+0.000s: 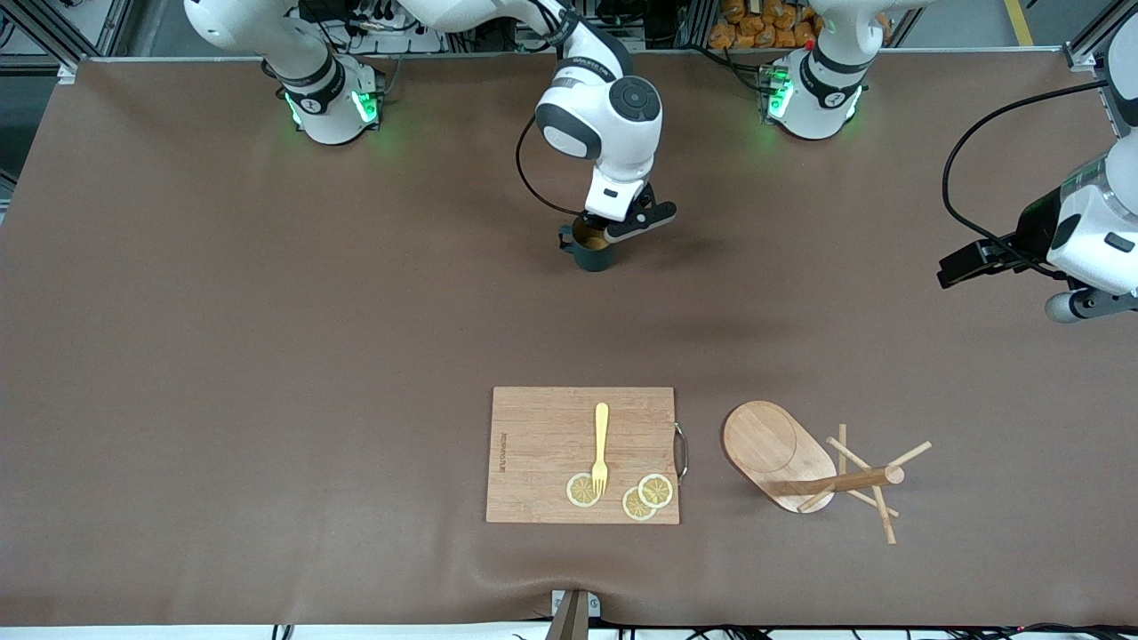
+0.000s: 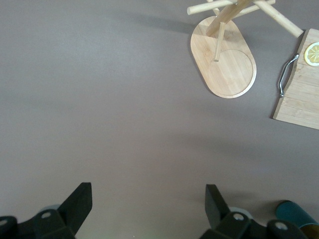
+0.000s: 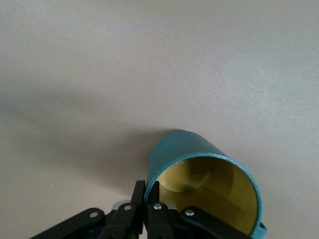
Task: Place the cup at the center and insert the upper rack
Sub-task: 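Carry the teal mug with the right gripper toward the table center, then release the mug and withdraw the right gripper while the left gripper approaches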
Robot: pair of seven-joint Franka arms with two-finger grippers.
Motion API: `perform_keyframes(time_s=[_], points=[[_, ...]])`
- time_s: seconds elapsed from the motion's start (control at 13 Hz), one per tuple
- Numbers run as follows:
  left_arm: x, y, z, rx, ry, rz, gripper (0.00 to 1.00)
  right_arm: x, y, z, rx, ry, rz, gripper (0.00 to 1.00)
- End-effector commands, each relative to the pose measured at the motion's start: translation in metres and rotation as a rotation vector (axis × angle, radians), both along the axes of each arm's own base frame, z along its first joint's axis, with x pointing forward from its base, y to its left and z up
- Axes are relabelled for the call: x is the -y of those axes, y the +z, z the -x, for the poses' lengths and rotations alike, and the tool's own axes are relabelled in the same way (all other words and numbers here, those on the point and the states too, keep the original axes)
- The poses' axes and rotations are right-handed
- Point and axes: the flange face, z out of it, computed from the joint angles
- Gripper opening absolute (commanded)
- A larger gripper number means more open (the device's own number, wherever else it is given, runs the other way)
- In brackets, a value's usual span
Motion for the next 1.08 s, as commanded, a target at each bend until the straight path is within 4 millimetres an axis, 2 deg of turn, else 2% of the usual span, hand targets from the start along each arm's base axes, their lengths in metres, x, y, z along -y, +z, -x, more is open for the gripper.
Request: perform_keyframes(time_s=[0.0, 0.15, 0.23, 0.46, 0.62, 0.77, 0.92, 1.0], points=[[-0.001, 0.001, -0.001, 0.0, -0.006, -0.014, 1.0, -0.006, 0.0, -0.003, 0.019, -0.035, -0.002, 0.33], [0.001, -0.001, -0.001, -0.006, 0.001, -0.01, 1.0, -0.006, 0.005, -0.009, 0.024, -0.09, -0.013, 0.47], [0.003, -0.001, -0.001, -0.005, -0.004, -0.01, 1.0, -0.01, 0.016, -0.016, 0.032, -0.093, -0.034, 0.57], [0.012, -0.004, 0.0, -0.013, -0.012, -0.017, 1.0, 0.001, 0.032, -0.044, 0.047, -0.126, -0.06, 1.0], [0.013, -0.004, 0.0, -0.013, -0.01, -0.017, 1.0, 0.017, 0.058, -0.073, 0.055, -0.111, -0.087, 1.0], [0.013, -0.014, -0.004, -0.03, -0.008, -0.016, 1.0, 0.04, 0.103, -0.094, 0.059, -0.144, -0.104, 1.0], [0.017, -0.013, -0.006, -0.028, 0.017, -0.017, 1.0, 0.085, 0.154, -0.123, 0.037, -0.224, -0.088, 1.0], [0.021, -0.013, -0.005, -0.028, 0.014, -0.016, 1.0, 0.118, 0.181, -0.145, 0.024, -0.273, -0.09, 1.0]])
